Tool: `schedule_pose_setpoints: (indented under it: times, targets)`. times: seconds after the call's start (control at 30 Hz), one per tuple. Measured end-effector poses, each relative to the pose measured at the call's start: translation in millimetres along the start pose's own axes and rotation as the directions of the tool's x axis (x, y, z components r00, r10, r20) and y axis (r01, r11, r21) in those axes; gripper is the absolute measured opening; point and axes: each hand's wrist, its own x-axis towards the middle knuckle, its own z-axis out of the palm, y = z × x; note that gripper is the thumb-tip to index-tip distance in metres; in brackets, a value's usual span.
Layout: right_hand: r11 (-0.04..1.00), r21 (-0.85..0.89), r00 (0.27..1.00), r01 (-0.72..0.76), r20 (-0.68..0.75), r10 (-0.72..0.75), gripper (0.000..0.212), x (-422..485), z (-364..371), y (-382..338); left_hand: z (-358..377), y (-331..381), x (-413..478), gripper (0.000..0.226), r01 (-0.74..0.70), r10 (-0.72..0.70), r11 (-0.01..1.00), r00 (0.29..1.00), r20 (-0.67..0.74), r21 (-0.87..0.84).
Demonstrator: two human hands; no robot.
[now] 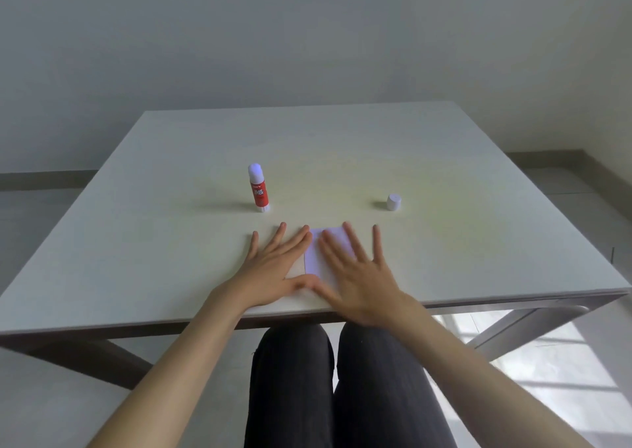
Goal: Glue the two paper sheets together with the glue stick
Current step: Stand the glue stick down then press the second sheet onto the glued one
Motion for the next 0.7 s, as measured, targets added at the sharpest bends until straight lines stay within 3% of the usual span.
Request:
schedule_pose_setpoints:
  times: [0.1,0.2,0.27,0.37,0.43,0.6,0.7]
  targets:
    - [0.995,0.04,0.996,0.088,-0.014,-0.087,0.083,-9.6,7.4,-7.3,0.0,-2.0,1.0,0.081,-0.006,0.006,1.0,1.0,0.011,0.003]
    - [0.996,0.022,0.994,-0.09,0.06,0.088,0.072,10.1,-7.3,21.5,-1.0,-2.7,2.3,0.082,0.0,0.0,1.0,1.0,0.02,0.014]
    - [0.991,0.0,0.991,-0.13,0.038,0.13,0.078,12.3,-9.7,17.3,-0.6,-2.1,1.7,0.082,0.0,-0.001,1.0,1.0,0.021,0.015]
    - [0.999,0.049,1.0,0.018,-0.011,-0.017,0.097,-6.9,7.2,-16.2,0.0,-2.4,1.1,0.082,-0.008,0.008,1.0,1.0,0.024,0.009]
    - [0.996,0.067,0.999,0.052,0.002,-0.052,0.094,-13.3,11.5,-14.9,-0.6,-3.0,1.7,0.083,-0.012,0.012,1.0,1.0,0.024,0.011]
    - [0.989,-0.005,0.989,-0.149,-0.002,0.149,0.098,1.8,-4.1,17.6,-1.7,-2.4,1.0,0.085,-0.002,0.002,1.0,0.999,0.04,0.007]
    - [0.999,0.0,0.999,-0.035,-0.013,0.035,0.11,-15.5,3.7,-12.4,0.3,-2.1,0.2,0.084,0.001,-0.001,1.0,0.999,0.034,-0.003]
